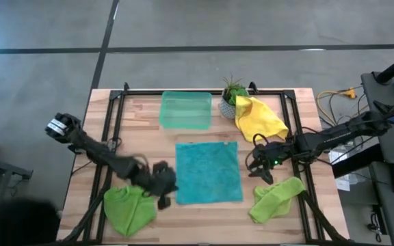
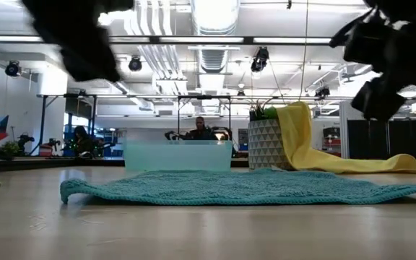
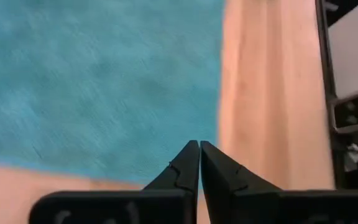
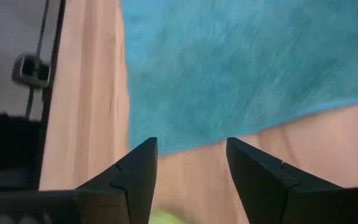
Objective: Fold microfiber towels
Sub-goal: Fold the blue microfiber towel
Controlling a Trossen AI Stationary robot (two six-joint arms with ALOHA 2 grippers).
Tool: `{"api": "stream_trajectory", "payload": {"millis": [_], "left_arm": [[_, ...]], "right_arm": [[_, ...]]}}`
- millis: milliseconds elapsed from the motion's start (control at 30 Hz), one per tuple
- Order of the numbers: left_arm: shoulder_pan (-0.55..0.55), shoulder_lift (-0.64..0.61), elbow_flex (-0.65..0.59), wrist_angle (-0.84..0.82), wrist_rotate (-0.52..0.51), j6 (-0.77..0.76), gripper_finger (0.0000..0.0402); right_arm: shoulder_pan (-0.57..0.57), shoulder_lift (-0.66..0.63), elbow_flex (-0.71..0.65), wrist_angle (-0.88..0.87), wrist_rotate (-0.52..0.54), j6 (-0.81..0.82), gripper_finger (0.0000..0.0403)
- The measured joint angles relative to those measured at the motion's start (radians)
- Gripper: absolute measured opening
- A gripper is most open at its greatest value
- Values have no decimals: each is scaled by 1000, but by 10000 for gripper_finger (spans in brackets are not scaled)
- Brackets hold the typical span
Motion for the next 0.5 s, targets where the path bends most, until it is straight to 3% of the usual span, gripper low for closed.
{"api": "stream_trajectory", "payload": {"millis": [133, 233, 367, 500], "left_arm": [[-109, 70, 56, 2, -39, -139, 0], [-129, 123, 84, 5, -28, -152, 0], [-127, 166, 85, 3, -10, -29, 15], [-110, 189, 64, 5, -8, 187, 62]], "right_arm": [[46, 1, -44, 73, 3, 47, 187], [60, 1, -80, 162, 5, 100, 187], [61, 0, -91, 220, 8, 209, 187], [61, 3, -72, 230, 13, 309, 187]]}}
